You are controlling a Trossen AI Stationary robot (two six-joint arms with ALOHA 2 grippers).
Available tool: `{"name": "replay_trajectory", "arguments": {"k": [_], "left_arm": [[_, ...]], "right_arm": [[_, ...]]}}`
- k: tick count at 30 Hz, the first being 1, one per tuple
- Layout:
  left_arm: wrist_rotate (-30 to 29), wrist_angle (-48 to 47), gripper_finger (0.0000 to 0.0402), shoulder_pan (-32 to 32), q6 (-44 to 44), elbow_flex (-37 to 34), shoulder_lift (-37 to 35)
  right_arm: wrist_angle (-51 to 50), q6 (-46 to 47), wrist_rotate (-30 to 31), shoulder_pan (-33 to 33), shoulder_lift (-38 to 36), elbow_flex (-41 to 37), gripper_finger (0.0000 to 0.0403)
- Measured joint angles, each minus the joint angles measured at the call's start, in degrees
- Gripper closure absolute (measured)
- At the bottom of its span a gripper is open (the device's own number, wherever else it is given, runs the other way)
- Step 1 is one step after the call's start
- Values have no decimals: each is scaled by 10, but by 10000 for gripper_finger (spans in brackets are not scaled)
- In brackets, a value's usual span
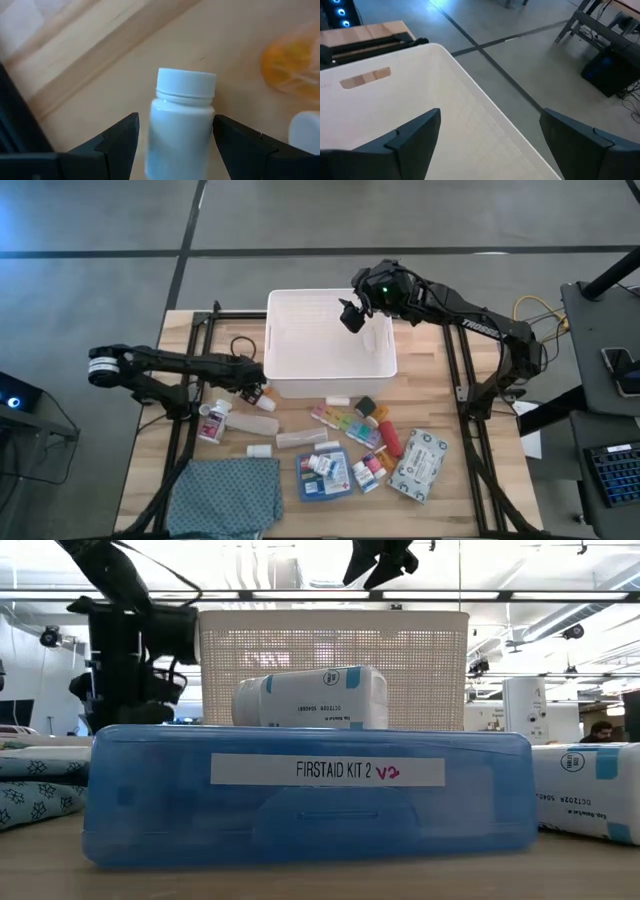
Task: Pick & place medical supplies in basket/bin
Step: Put the white medicine bottle into the bin
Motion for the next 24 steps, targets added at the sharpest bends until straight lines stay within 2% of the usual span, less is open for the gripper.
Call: {"name": "replay_trajectory", "arguments": {"k": [5, 9, 15, 20, 24], "left_arm": [[31, 58, 168, 0, 12, -29, 11], [39, 66, 175, 0, 12, -38, 6], [60, 58, 238, 0, 26, -40, -31], [64, -21, 249, -1, 8, -35, -77], [61, -136, 249, -9, -24, 19, -141]], "right_arm": [[0, 10, 0, -1, 0, -1, 74], [0, 10, 0, -2, 0, -1, 74], [0, 10, 0, -5, 0, -2, 74], [0, 8, 1, -8, 0, -2, 74], [1, 8, 1, -12, 0, -2, 74]]}}
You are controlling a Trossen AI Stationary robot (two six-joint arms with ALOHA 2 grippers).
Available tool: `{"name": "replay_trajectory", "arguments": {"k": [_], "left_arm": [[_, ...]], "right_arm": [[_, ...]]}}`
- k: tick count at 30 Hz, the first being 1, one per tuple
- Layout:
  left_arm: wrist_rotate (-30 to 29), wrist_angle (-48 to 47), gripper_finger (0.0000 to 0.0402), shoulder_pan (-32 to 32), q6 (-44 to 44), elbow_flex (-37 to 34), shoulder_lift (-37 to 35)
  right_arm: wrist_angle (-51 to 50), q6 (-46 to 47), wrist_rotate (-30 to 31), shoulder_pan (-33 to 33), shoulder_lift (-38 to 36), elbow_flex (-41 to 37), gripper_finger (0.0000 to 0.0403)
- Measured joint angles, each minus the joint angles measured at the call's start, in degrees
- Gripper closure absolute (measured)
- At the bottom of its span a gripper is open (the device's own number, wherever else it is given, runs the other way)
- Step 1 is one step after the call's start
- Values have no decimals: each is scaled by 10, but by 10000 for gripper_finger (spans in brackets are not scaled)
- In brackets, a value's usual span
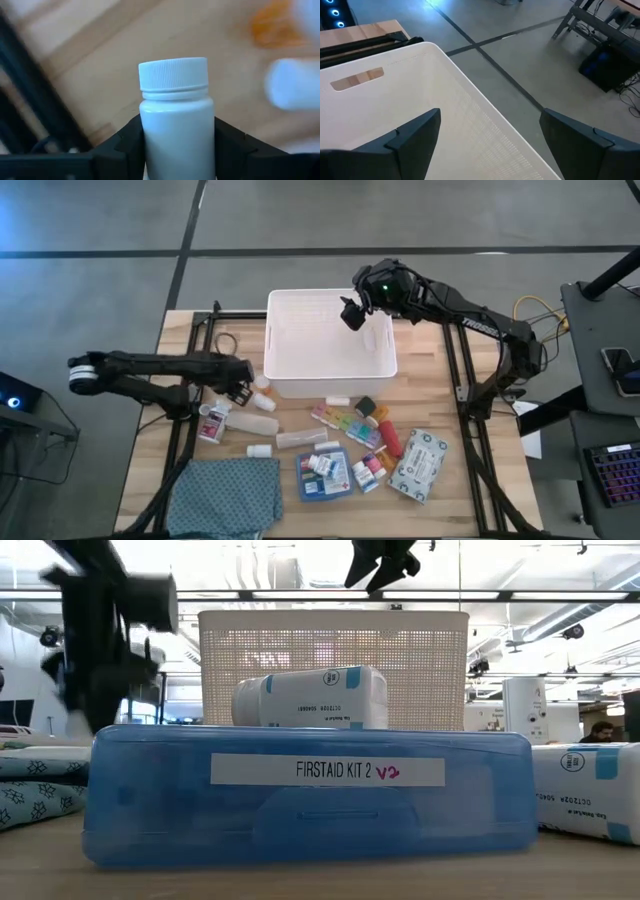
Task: Pick & place medical supplies in basket/bin
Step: Put the white medicine bottle into the bin
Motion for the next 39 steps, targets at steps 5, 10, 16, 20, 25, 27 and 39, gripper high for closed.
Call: {"name": "replay_trajectory", "arguments": {"k": [5, 10, 16, 20, 25, 27, 39], "left_arm": [[-65, -25, 249, -20, -6, 103, -97], [-200, 44, 250, -22, 46, 179, -157], [-201, 305, 246, -22, 240, 208, -145], [-188, 341, 248, -20, 314, 248, -89], [-58, 336, 248, -3, 399, 314, 15], [-40, 338, 248, 5, 426, 342, 59], [141, 281, 234, 119, 515, 516, 295]], "right_arm": [[1, -7, 0, -5, 0, 0, 74], [1, -10, -1, -6, 0, 0, 74], [1, -15, -1, -6, 0, 0, 74], [0, -15, -1, -6, 0, 0, 74], [-24, -10, -1, 0, 0, 0, 74], [-50, -10, -1, 5, 0, 0, 74], [-251, 97, 105, 40, -17, 0, 74]]}}
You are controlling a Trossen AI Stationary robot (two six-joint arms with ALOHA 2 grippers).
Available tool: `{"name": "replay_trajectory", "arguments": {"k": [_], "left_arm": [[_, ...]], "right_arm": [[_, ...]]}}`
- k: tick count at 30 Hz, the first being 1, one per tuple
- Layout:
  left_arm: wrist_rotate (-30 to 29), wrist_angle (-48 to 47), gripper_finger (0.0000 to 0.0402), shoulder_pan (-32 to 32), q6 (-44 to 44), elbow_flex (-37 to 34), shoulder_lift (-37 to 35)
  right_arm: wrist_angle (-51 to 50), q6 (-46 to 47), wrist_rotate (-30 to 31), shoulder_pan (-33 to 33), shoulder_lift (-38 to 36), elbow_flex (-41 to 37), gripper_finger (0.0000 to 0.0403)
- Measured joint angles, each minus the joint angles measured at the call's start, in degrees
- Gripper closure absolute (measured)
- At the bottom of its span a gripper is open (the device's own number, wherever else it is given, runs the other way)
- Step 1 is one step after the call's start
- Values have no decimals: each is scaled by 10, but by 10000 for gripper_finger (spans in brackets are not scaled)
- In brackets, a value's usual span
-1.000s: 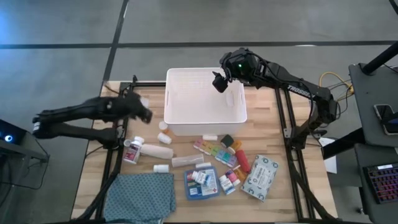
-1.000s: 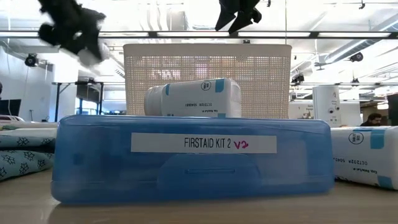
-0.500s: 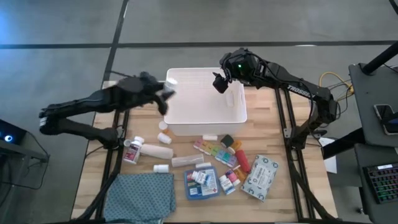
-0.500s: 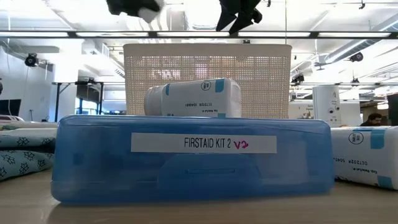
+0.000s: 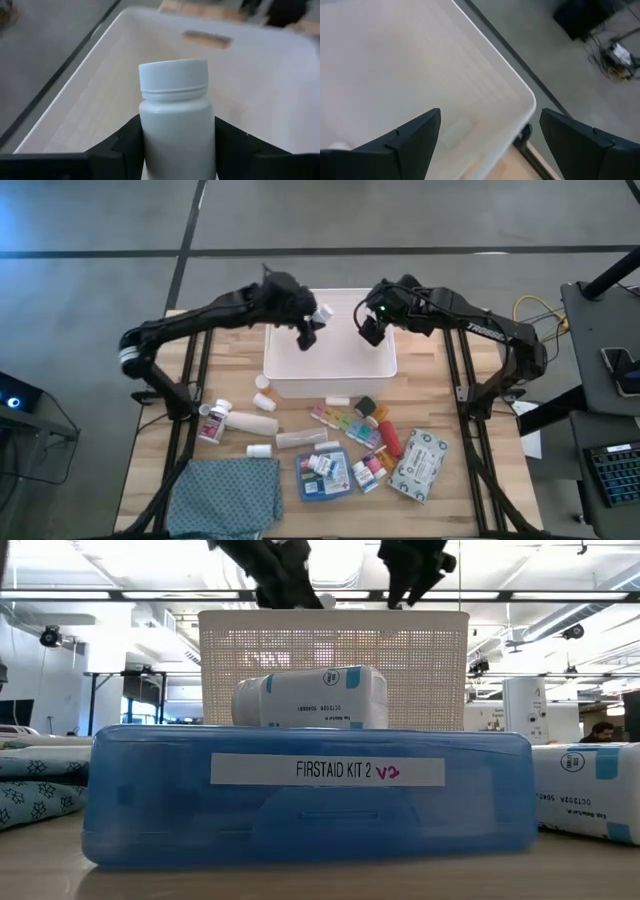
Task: Pick & place medical supplies in basket/bin
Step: Put the white medicine bottle into the bin, then put the orange medicine bottle into the bin
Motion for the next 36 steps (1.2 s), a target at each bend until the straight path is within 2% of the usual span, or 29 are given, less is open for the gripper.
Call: {"name": "replay_trajectory", "arguments": {"k": [5, 11, 15, 23, 29, 33, 36], "left_arm": [[-3, -39, 193, 14, 8, 49, 60], [-15, -60, 162, 15, 24, 60, 71], [-15, -109, 159, 14, 29, 56, 43], [-41, -356, 158, 5, 15, 41, -71], [-50, -455, 158, 5, -55, -18, -186], [-43, -457, 158, 5, -139, -100, -241], [-43, -430, 158, -3, -134, -188, -278]], "right_arm": [[-19, 20, 4, 2, -7, 0, 74], [-18, 20, 5, 1, -8, -1, 74], [-17, 19, 14, 1, -8, -1, 74], [0, -6, 16, -3, -1, -1, 74], [45, -50, 12, -10, 7, -2, 74], [79, -78, 8, -13, 15, -2, 74], [103, -90, -9, -16, 22, -2, 74]]}}
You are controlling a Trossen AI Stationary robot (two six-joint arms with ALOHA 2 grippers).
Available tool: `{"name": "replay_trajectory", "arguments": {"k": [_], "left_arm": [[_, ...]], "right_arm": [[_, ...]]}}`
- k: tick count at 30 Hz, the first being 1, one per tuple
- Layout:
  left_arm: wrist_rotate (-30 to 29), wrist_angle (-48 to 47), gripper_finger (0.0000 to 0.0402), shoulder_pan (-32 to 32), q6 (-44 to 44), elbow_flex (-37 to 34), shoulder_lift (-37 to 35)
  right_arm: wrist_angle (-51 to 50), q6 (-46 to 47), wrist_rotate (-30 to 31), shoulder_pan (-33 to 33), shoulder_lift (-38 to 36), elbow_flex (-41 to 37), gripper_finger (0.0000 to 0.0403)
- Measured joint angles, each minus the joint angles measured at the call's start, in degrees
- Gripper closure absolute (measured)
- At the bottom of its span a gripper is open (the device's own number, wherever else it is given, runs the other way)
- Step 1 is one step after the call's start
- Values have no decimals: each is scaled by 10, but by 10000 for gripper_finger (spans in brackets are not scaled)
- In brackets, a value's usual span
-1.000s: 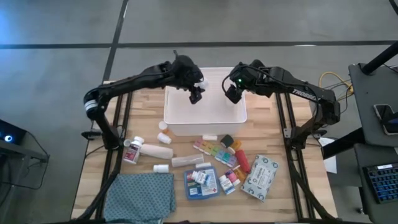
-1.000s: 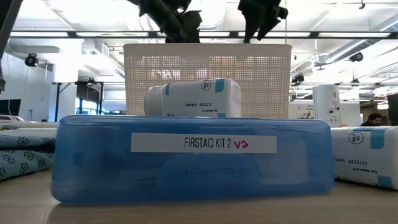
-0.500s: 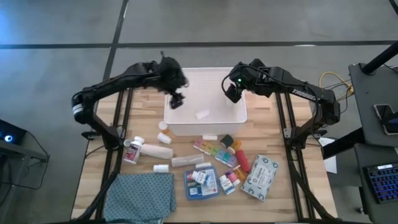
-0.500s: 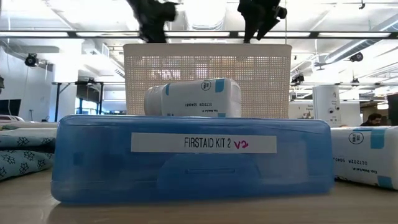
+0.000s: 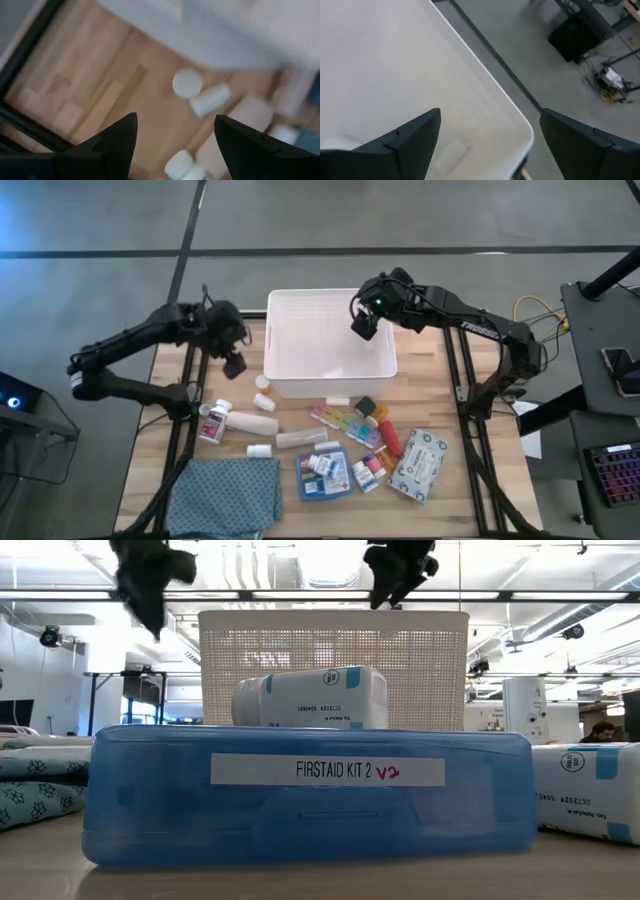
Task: Pick & place medical supplies in basket/bin
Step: Put the orange medicine bottle into the bin
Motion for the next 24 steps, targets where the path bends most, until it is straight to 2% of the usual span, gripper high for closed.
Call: {"name": "replay_trajectory", "arguments": {"k": [5, 11, 14, 20, 24], "left_arm": [[6, 108, 157, -47, 41, -176, -50], [8, 344, 157, -100, 42, -321, -91], [7, 421, 157, -106, 42, -356, -97], [-4, 456, 157, -107, 52, -391, -81], [-57, 476, 157, -107, 61, -390, -59]], "right_arm": [[6, -17, -26, -4, 16, 0, 74], [-3, -17, -28, -4, 21, 0, 74], [-3, -8, -28, -4, 21, 0, 74], [-11, -1, -28, -4, 18, 0, 74], [-14, -1, -28, -4, 19, 0, 74]]}}
